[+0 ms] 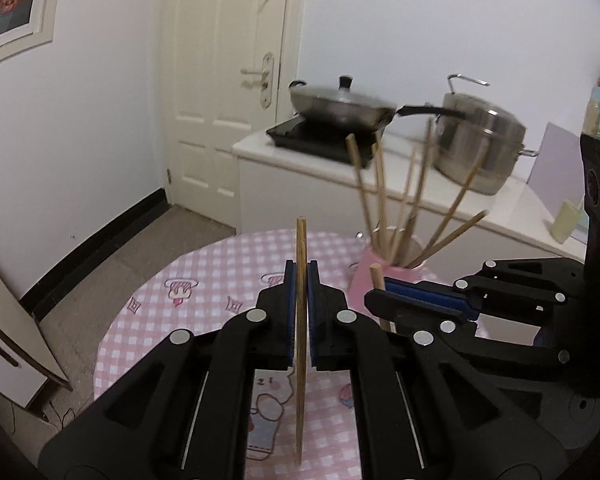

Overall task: Organize utensils
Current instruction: 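Lower the chopsticks into the pink cup with both tools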

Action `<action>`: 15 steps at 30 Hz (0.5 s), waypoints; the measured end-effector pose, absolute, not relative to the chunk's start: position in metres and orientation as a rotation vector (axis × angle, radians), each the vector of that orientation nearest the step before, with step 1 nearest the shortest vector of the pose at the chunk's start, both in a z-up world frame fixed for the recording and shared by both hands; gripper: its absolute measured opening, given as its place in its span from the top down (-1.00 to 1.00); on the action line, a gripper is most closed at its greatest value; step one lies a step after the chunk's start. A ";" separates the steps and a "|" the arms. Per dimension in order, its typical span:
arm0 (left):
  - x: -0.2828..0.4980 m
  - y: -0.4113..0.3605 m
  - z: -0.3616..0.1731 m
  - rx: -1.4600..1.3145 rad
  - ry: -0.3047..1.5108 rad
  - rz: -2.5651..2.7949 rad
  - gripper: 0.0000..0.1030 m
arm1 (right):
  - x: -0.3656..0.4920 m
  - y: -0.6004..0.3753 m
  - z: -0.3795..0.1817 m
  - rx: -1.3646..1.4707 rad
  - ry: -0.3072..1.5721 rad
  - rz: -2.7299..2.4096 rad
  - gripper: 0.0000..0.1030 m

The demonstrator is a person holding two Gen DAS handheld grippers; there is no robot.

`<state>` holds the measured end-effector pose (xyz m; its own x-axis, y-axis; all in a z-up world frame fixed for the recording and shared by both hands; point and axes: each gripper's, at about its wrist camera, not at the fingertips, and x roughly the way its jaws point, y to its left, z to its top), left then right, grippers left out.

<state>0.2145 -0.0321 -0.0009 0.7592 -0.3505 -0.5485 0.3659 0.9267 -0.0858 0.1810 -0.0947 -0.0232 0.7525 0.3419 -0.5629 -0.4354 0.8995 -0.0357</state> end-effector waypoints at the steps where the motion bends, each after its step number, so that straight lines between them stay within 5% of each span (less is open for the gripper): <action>1: 0.211 -0.031 0.002 0.027 0.585 -0.395 0.90 | 0.176 -0.099 -0.018 -0.169 0.571 0.425 0.93; 15: 0.210 -0.054 0.036 -0.009 0.484 -0.463 0.90 | 0.157 -0.163 0.033 -0.124 0.442 0.340 0.92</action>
<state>0.2103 -0.0539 0.0362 0.7842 -0.4312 -0.4463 0.4270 0.8967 -0.1161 0.1565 -0.1625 0.0326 0.8485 0.2952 -0.4391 -0.3485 0.9363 -0.0439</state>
